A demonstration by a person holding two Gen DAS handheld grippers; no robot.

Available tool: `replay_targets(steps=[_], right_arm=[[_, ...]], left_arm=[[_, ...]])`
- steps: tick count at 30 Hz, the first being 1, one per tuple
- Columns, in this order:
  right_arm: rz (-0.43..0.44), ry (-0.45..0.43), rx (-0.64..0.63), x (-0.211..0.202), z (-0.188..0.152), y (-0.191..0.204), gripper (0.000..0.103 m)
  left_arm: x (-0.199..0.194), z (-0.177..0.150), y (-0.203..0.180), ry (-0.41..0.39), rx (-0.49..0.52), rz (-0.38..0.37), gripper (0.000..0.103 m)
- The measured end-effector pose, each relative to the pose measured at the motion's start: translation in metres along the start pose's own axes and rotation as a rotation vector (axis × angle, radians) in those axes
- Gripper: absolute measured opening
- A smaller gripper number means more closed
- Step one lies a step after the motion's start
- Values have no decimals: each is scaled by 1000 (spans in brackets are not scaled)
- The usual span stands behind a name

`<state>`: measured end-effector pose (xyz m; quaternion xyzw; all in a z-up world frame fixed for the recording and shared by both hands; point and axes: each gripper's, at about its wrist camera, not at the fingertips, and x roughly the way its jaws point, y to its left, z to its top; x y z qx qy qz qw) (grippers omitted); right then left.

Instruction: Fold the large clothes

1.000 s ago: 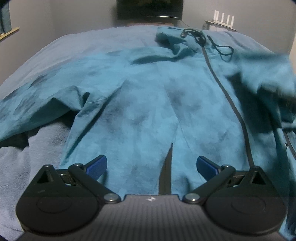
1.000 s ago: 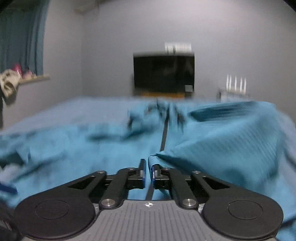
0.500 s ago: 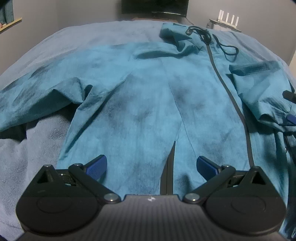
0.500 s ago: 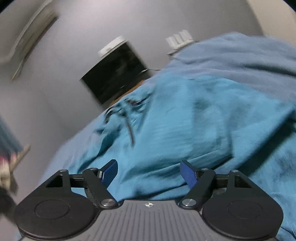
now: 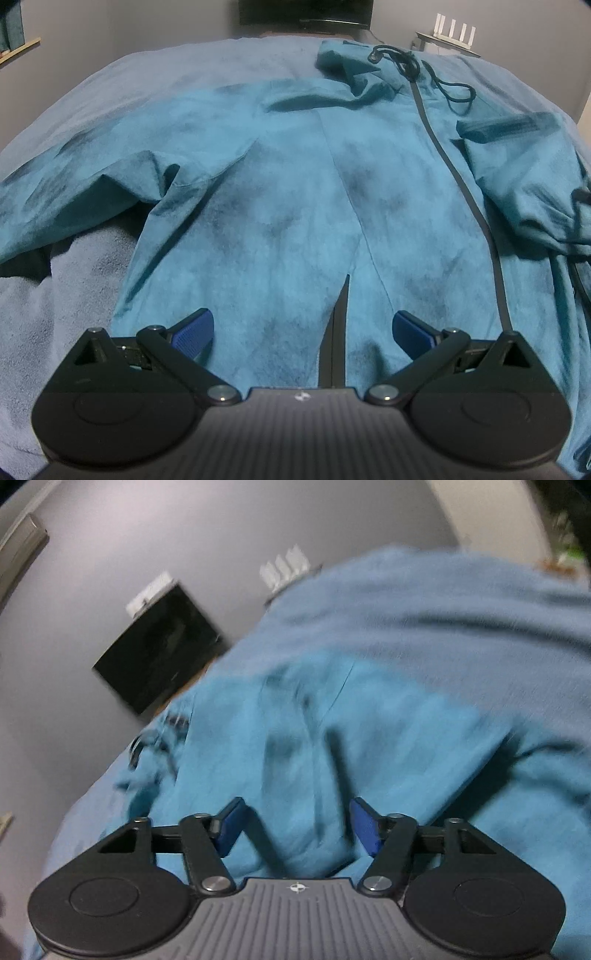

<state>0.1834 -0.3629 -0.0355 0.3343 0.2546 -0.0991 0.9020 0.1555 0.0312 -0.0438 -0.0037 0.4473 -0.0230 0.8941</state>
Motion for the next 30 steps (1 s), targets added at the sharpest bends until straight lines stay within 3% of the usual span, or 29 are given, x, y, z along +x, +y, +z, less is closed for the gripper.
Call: replay_targets(steps=[2,3,7,10,11,16,18,20,23,30], right_arm=[[33,32,8,6,-3,3,21],[37,30,-2,4,-4,9,18],[95,-41,-160,-14,2,66,16],[219,-60,-263,-23,2,116,13],[257,-51,-295,-23,-3,134,8],[405,130,-400,0,-37,193,12],[387,101,-427,0,-48,199,26],[362,81,-389,0,-52,191,31],[312,100,-312,0,-61,175,33],[51,242,-462,49,-122,144,33]], left_arm=[[1,0,0,1,-4,-1,103],[1,0,0,2,-4,-1,103],[2,0,1,2,-2,-3,103],[1,0,2,-3,-9,-3,103],[0,0,4,-5,-15,-5,103],[-5,7,16,-19,-63,-9,103],[-7,10,22,-28,-89,-10,103],[-9,13,29,-39,-116,-10,103],[-9,15,34,-47,-131,-2,103],[-8,14,34,-65,-115,49,103]])
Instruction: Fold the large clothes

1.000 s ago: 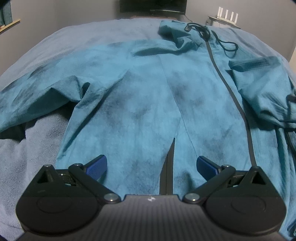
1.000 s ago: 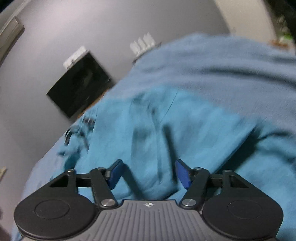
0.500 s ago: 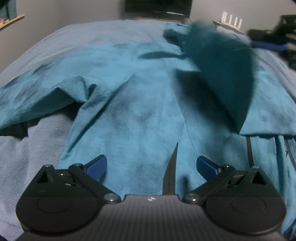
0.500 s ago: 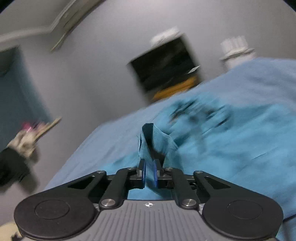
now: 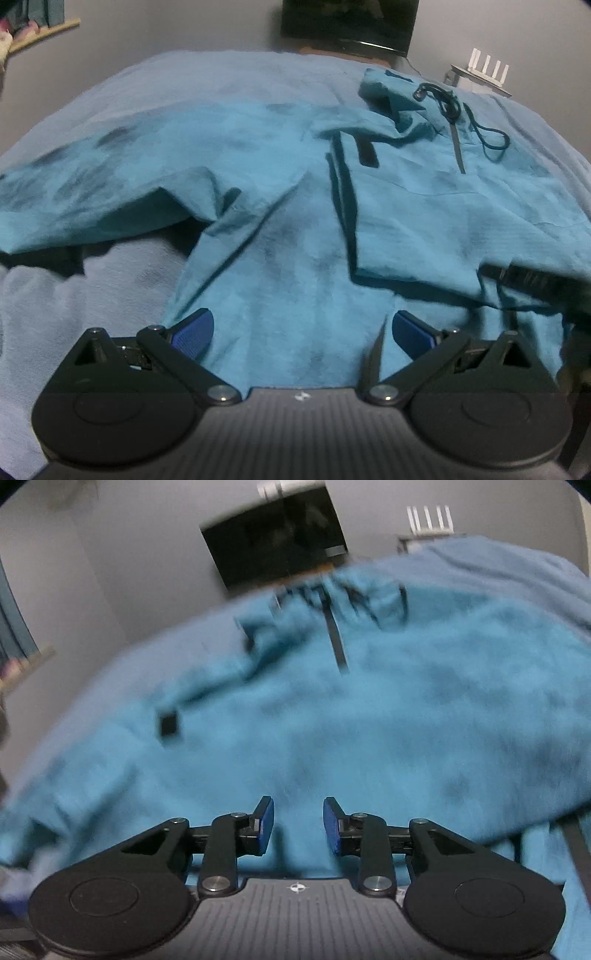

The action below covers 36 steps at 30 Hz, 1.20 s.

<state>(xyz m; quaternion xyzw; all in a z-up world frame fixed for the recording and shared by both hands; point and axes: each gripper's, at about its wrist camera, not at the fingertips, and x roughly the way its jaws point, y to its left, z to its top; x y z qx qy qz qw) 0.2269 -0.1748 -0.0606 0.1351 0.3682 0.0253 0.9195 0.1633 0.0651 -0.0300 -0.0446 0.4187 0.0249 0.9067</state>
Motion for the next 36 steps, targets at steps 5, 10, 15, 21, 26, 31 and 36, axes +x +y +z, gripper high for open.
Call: replay_targets(steps=[5,10,15,21,26,31,36], right_arm=[[-35,-2,-66,8,-22,4,37],[-16,-144,-69,-38,-26,11,82],[5,-216,-130,-70,-35,21,88],[74,-239,-207,-101,-46,47,91],[149,-219,-261,-108,-63,67,92],[157,-204,-353,-103,-76,84,92],[153,-182,-359,-95,-82,84,92]], left_arm=[[-2,5,6,-62,41,54,103],[-15,18,41,-191,-39,44,103],[-23,38,106,-225,-221,83,103],[-25,51,202,-303,-422,146,103],[-9,40,278,-256,-607,194,103],[8,14,330,-203,-872,151,103],[33,7,349,-191,-908,108,103]])
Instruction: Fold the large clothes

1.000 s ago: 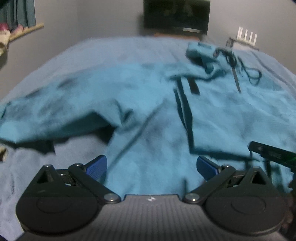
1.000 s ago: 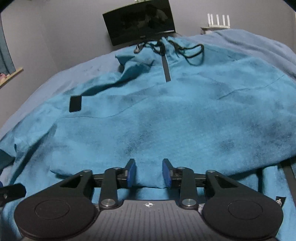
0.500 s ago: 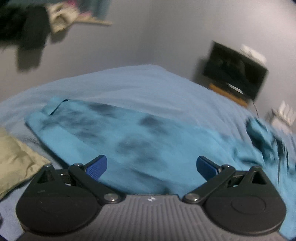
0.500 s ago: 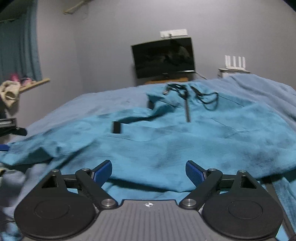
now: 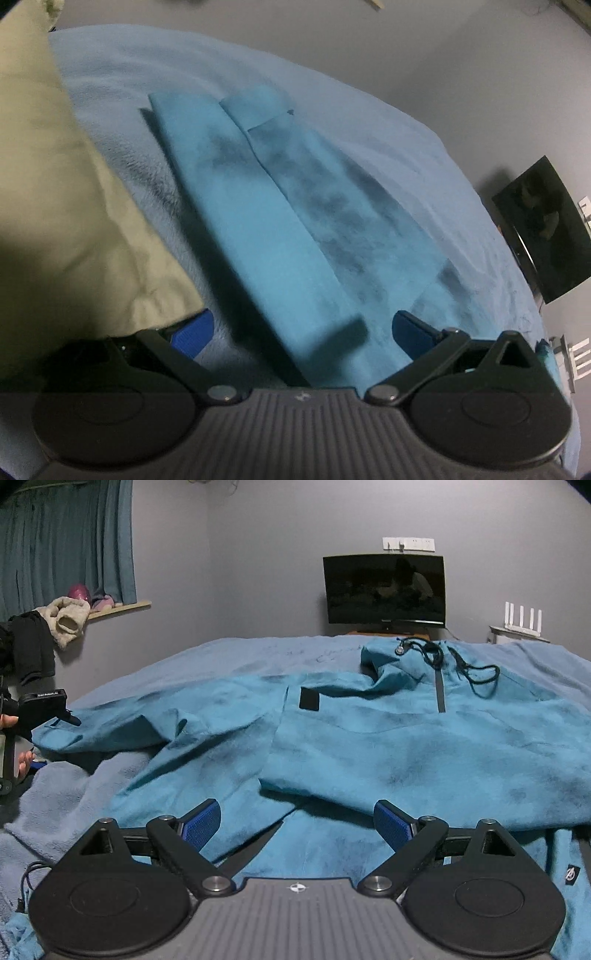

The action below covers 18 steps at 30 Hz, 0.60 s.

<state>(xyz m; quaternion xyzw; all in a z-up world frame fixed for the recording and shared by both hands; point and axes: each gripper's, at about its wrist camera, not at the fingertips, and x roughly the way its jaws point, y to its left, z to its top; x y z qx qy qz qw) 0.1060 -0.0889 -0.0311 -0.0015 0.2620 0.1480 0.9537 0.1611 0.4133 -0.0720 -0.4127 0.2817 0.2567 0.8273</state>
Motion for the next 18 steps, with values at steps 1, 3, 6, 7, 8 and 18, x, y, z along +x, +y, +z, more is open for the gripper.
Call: replay_targets(steps=[1,3,6,7,8,18], right_arm=[[3,5,7,1,-2,-2,92],[7,11,20,2,-4,-4,92],[12,20,25,5,-8,-5,92],[12,23,24,7,-10,-4,92],[13,27,22,8,-11,-4,92],[26,49,-58,14,-20,11,92]], left_arm=[[4,3,5,-11,-20,-14,103],[9,8,17,-42,-104,-51,103],[5,12,28,-85,-210,-112,103],[4,13,29,-99,-223,-133,103],[3,14,31,-113,-229,-166,103],[14,-1,24,-76,-162,-102,39]])
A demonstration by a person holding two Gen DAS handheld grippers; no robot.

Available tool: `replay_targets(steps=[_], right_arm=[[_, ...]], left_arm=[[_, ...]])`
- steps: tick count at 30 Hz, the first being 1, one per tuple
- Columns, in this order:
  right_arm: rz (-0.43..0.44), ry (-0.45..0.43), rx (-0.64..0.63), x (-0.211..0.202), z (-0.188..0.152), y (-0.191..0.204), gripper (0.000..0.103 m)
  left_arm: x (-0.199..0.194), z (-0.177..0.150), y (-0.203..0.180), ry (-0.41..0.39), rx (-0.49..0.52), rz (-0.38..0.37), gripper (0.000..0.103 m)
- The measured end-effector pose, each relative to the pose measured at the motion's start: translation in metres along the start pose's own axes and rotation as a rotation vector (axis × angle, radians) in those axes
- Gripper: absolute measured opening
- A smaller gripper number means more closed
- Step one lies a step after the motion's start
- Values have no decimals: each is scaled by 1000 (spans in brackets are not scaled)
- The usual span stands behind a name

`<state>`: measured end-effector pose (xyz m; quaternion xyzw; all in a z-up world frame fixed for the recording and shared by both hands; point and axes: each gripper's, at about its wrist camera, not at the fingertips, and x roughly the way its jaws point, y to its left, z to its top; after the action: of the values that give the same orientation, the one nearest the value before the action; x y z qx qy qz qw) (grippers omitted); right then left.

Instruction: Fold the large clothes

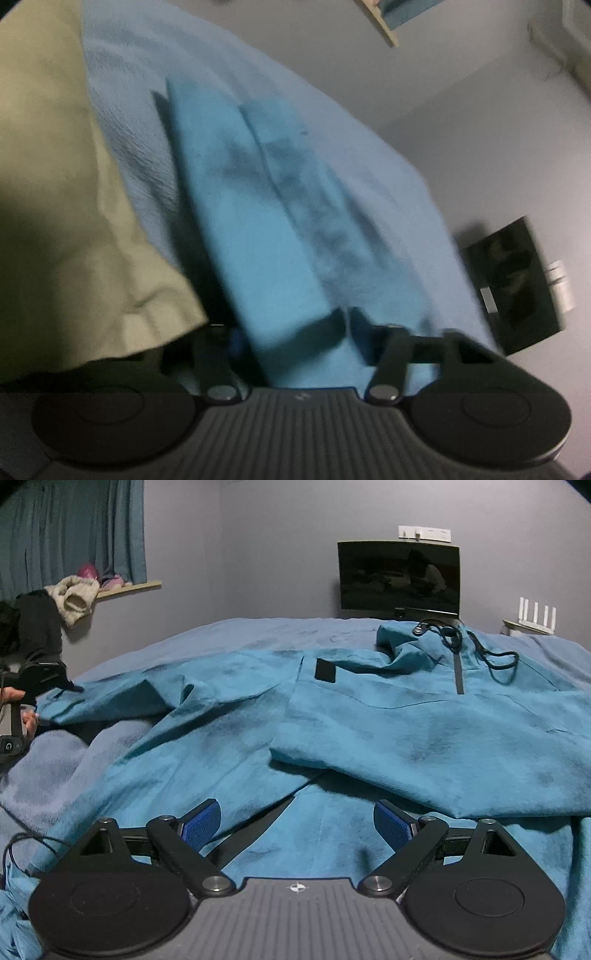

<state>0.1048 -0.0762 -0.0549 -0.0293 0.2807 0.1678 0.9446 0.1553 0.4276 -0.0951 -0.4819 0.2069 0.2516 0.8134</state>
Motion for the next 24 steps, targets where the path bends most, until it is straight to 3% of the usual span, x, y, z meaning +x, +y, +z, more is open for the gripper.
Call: replay_targets(steps=[4,9,16,24], right_arm=[[2,2,-14,0,-2,1,92],[3,9,-5,1,-4,-1,92],[2,9,14,1,-4,-4,92],[4,11,8,3,-5,-4,92]], left_arm=[[4,-3,-12,-26,68,15,15],[-4,-11,-40,-96,252,48,0],[-33,-21,-78,-214,429,-36,0],[-71,-63,-142,-295,648,-287,0]])
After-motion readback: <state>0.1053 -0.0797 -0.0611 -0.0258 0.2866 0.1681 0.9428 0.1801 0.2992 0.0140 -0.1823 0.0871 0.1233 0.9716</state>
